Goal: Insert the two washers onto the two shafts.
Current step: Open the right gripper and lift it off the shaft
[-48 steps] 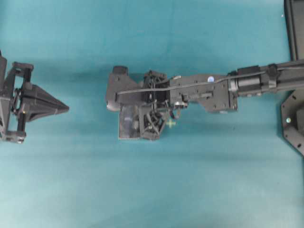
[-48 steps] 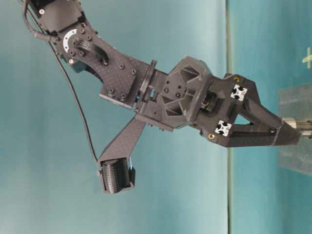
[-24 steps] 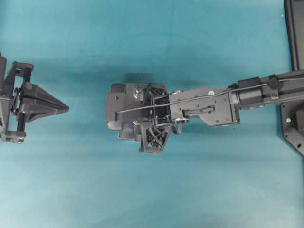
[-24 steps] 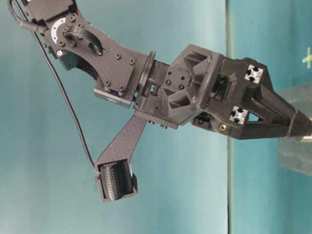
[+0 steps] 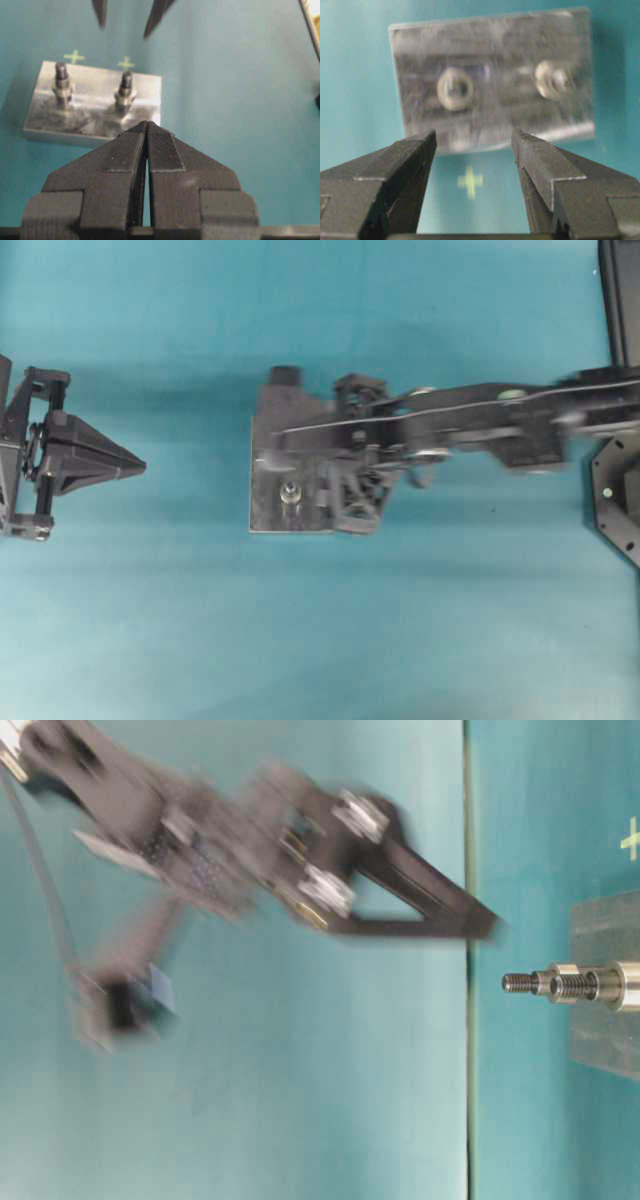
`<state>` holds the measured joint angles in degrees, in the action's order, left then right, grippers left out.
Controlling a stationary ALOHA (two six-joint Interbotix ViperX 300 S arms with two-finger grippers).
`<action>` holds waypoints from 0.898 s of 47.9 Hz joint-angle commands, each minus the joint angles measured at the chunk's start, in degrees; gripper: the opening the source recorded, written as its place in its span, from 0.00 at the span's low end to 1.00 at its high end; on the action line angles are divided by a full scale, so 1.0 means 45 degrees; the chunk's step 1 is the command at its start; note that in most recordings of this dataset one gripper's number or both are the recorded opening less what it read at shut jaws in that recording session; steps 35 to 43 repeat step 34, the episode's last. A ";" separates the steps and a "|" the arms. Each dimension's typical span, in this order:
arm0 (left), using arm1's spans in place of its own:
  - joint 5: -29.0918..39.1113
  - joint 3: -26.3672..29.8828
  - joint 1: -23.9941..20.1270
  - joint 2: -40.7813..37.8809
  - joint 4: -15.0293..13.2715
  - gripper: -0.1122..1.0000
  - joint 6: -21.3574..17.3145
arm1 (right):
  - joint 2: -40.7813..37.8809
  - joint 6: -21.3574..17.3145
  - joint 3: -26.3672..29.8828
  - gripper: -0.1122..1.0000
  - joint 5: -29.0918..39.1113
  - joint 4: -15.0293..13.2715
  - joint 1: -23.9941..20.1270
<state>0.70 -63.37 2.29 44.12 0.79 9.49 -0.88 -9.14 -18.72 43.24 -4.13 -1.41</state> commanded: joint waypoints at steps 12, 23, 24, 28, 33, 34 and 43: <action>0.0039 -0.0020 0.0020 0.0488 0.0039 0.10 -0.0020 | 0.3418 -0.0176 -0.3008 0.66 -0.2363 -0.0039 0.0020; 0.0469 -0.0117 0.0000 0.0625 0.0039 0.10 -0.0039 | 0.4785 -0.0469 -0.4746 0.57 -0.3691 -0.0020 0.0020; 0.0469 -0.0137 0.0000 0.0625 0.0039 0.10 -0.0039 | 0.4902 -0.0469 -0.4902 0.55 -0.3750 0.0000 0.0020; 0.0469 -0.0195 0.0000 0.0684 0.0039 0.10 -0.0039 | 0.5332 -0.0469 -0.5371 0.49 -0.4004 -0.0020 0.0020; 0.0469 -0.0254 0.0000 0.0781 0.0039 0.10 -0.0020 | 0.5918 -0.0469 -0.6035 0.40 -0.4512 -0.0020 0.0059; 0.0469 -0.0254 0.0000 0.0820 0.0020 0.10 -0.0020 | 0.6035 -0.0449 -0.6172 0.39 -0.4648 0.0000 0.0059; 0.0469 -0.0254 0.0000 0.0820 0.0020 0.10 -0.0020 | 0.6035 -0.0449 -0.6172 0.39 -0.4648 0.0000 0.0059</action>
